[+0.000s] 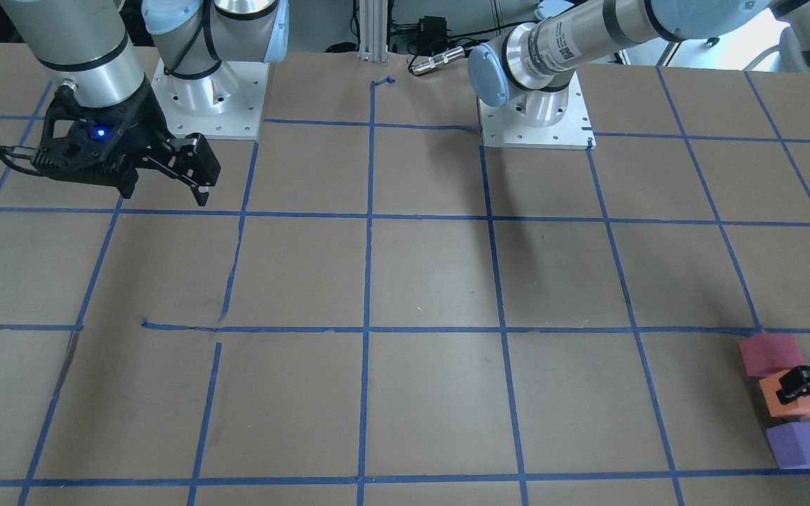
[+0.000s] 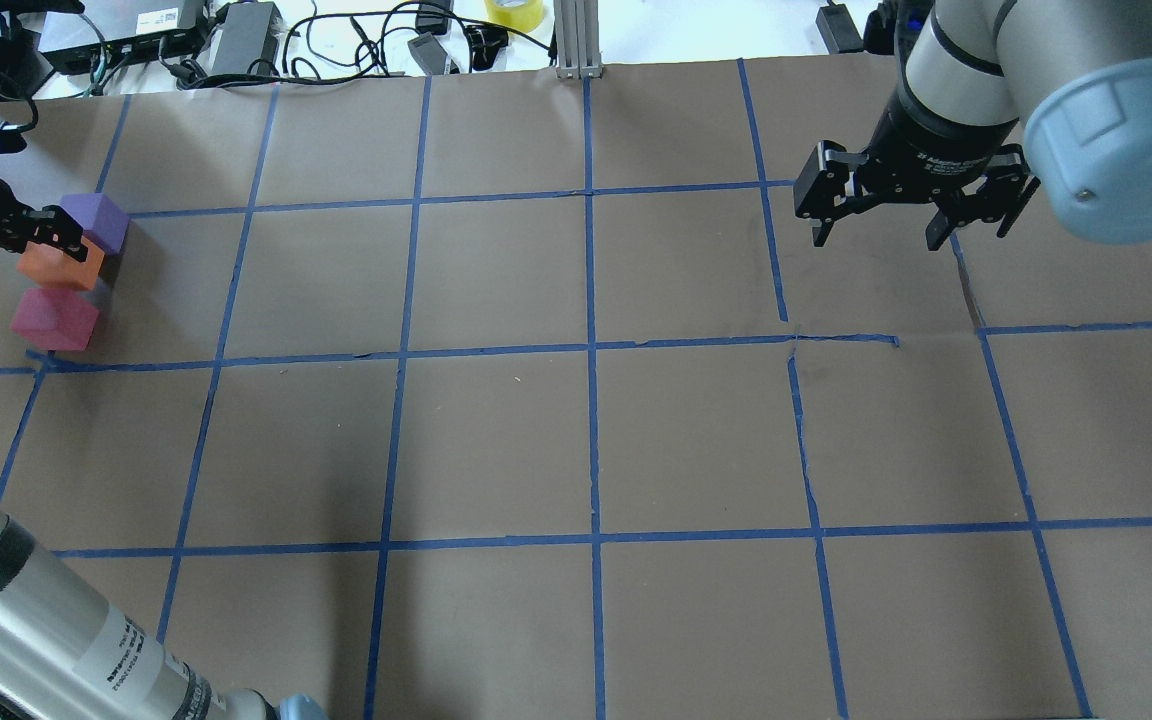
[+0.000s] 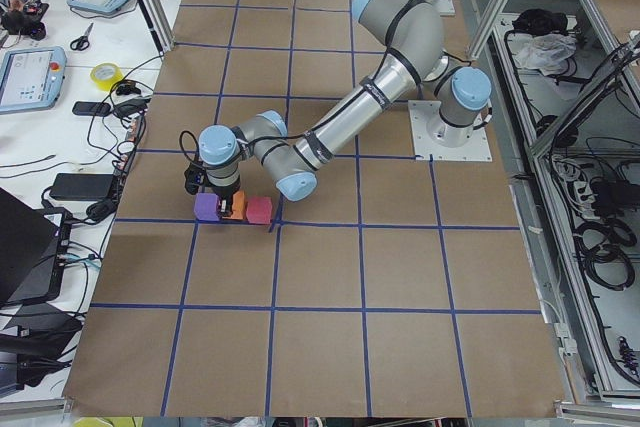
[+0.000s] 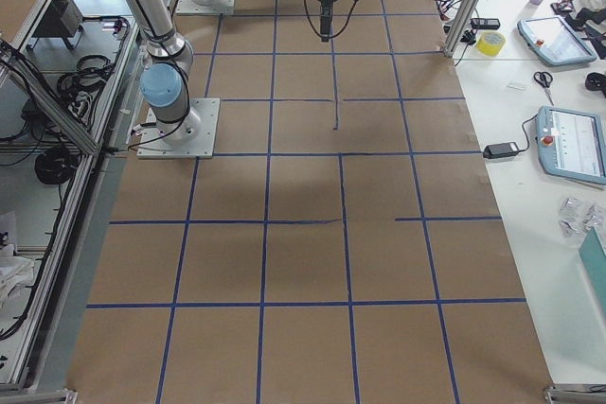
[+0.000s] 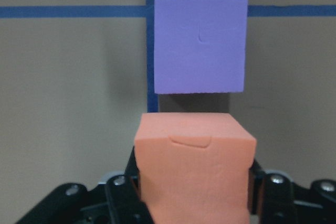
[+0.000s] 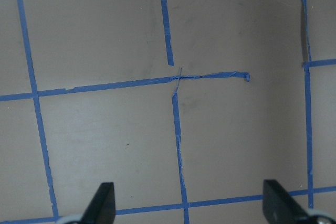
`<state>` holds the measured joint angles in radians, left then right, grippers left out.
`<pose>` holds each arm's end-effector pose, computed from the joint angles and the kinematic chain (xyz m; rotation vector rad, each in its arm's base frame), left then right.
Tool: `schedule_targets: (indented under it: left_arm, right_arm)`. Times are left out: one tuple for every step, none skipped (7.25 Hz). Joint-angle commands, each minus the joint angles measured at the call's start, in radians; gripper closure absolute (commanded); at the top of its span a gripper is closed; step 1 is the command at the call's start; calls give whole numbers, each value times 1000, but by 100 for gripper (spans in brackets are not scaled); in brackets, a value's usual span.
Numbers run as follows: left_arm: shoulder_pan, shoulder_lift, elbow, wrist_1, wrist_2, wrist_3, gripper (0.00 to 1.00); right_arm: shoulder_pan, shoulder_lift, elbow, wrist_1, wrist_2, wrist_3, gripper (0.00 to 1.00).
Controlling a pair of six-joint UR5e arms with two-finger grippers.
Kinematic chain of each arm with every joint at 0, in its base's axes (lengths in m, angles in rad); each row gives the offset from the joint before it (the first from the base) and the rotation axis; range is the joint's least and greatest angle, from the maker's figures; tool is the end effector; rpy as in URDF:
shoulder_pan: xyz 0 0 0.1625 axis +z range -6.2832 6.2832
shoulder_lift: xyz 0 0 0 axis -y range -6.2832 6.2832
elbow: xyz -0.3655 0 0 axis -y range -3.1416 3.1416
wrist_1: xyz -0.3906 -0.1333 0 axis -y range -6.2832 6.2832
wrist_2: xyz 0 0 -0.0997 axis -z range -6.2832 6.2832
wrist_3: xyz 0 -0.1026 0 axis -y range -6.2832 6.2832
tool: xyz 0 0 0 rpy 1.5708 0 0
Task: Arrange blocks in a line
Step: 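Lower the orange cube between the purple and pink cubes and release it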
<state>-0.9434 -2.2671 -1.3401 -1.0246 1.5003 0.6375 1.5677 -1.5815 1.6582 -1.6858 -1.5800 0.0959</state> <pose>0.2919 -0.6420 0.1736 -0.0202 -3.1279 0.1669 0.1308 -0.4895 0.3993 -0.1553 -3.1297 0.0606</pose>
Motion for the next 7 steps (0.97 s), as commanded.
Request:
schedule_targets:
  left_arm:
    - [0,-11,1,6,2,1,100]
    - [0,-14,1,8,2,1,100]
    - [0,-20,1,8,2,1,100]
    - [0,-22,1,8,2,1,100]
    - [0,-23,1,12,2,2,100]
    - [0,-28,1,21,2,1,100]
    - [0,-32,1,29,3,2,100]
  right_arm:
    - [0,0,0,0,0,1,0]
    - [0,0,2,0,0,1,0]
    - [0,0,8,0,0,1,0]
    - [0,-2,12,0,0,1,0]
    - [0,0,12,0,0,1,0]
    - [0,0,12,0,0,1,0]
    - [-2,0,12,0,0,1,0]
